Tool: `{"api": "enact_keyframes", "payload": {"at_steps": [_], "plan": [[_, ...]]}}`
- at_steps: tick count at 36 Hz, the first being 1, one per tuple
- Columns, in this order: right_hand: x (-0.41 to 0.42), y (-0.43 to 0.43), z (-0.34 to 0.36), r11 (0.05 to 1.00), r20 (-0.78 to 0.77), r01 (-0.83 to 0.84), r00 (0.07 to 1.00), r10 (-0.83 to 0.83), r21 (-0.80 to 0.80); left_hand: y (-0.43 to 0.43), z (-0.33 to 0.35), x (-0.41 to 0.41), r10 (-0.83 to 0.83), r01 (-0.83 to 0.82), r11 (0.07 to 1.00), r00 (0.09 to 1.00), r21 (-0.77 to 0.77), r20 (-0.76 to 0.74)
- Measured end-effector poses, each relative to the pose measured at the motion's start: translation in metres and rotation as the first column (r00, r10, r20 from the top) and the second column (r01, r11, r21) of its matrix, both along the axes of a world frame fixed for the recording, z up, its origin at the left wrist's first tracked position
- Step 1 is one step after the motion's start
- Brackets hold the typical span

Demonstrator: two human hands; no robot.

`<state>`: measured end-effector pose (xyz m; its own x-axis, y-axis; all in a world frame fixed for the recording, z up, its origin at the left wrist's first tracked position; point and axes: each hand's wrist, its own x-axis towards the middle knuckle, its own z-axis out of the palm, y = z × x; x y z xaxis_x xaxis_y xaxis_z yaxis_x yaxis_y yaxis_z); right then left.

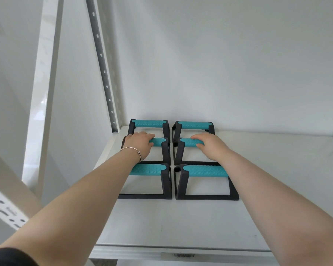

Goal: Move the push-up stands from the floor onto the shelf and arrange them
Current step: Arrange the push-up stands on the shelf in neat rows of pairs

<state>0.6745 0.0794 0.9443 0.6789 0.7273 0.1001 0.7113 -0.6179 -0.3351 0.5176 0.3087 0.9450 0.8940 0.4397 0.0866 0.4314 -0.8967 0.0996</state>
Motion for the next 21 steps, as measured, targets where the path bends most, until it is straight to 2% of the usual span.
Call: {"api": "enact_keyframes", "payload": {"at_steps": [5, 9, 12, 16, 21], "plan": [[-0.018, 0.006, 0.006, 0.99, 0.098, 0.067, 0.994, -0.055, -0.124, -0.008, 0.004, -0.008, -0.012, 0.011, 1.0, 0.999, -0.008, -0.03], [-0.041, 0.0, 0.015, 0.999, 0.009, 0.033, 0.999, -0.033, -0.041, -0.022, 0.009, -0.029, -0.072, 0.073, 0.997, 0.996, -0.01, 0.057], [-0.059, -0.018, 0.019, 0.999, -0.032, -0.043, 0.999, 0.043, 0.0, -0.032, 0.008, -0.052, -0.158, 0.165, 0.983, 0.983, -0.077, 0.094], [-0.075, -0.046, 0.016, 0.996, -0.063, -0.086, 0.994, 0.085, -0.017, -0.037, 0.005, -0.077, -0.233, 0.235, 0.965, 0.972, -0.114, 0.029], [-0.082, -0.059, 0.001, 0.997, -0.08, -0.076, 0.994, 0.074, -0.031, -0.042, 0.001, -0.092, -0.272, 0.268, 0.961, 0.96, -0.063, -0.069]]}}
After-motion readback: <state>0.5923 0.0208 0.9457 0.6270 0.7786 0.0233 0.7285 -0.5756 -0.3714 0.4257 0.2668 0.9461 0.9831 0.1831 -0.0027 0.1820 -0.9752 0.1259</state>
